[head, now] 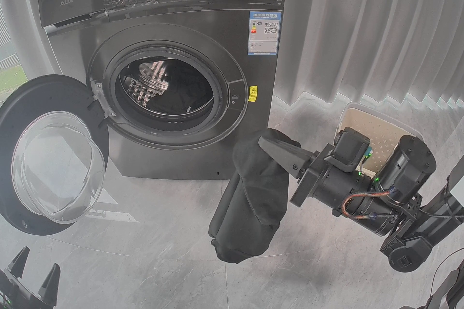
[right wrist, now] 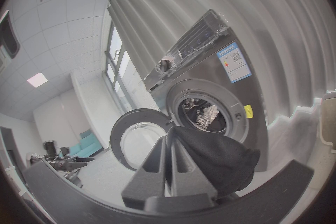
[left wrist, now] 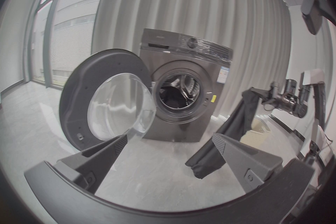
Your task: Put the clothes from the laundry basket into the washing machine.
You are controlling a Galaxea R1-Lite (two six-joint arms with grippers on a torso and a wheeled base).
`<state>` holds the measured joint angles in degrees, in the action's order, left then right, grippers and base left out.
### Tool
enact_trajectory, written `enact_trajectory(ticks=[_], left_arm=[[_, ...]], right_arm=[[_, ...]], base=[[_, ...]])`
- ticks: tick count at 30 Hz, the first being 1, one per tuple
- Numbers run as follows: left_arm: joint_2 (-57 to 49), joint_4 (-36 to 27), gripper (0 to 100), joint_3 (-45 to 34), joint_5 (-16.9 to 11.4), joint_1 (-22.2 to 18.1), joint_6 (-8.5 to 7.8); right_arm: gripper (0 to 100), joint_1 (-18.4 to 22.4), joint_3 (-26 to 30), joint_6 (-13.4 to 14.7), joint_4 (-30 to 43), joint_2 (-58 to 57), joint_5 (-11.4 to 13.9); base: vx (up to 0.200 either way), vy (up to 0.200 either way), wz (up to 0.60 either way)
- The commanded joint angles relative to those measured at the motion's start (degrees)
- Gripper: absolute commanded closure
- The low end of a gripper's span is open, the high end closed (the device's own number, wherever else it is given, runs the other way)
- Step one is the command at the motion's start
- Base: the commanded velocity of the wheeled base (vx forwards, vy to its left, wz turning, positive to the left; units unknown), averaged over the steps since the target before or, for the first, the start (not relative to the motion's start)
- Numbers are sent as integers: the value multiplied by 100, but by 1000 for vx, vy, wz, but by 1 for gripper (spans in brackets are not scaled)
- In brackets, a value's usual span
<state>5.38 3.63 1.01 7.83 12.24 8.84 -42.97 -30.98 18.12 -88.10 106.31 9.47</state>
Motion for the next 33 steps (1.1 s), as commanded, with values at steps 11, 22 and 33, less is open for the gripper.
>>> enact_trajectory(ticks=[11, 22, 33], left_arm=[[2266, 507, 0, 1929, -1292, 174, -480], [4472, 2045, 0, 1947, -1389, 1211, -356], [6274, 3161, 0, 1955, -1380, 2072, -128]], right_arm=[[100, -677, -945, -80, 698, 223, -1510], [100, -581, -1692, 148, 1111, 197, -1457], [100, -563, -2026, 201, 1304, 267, -1492]], base=[[0, 0, 0], [0, 0, 0], [0, 0, 0]])
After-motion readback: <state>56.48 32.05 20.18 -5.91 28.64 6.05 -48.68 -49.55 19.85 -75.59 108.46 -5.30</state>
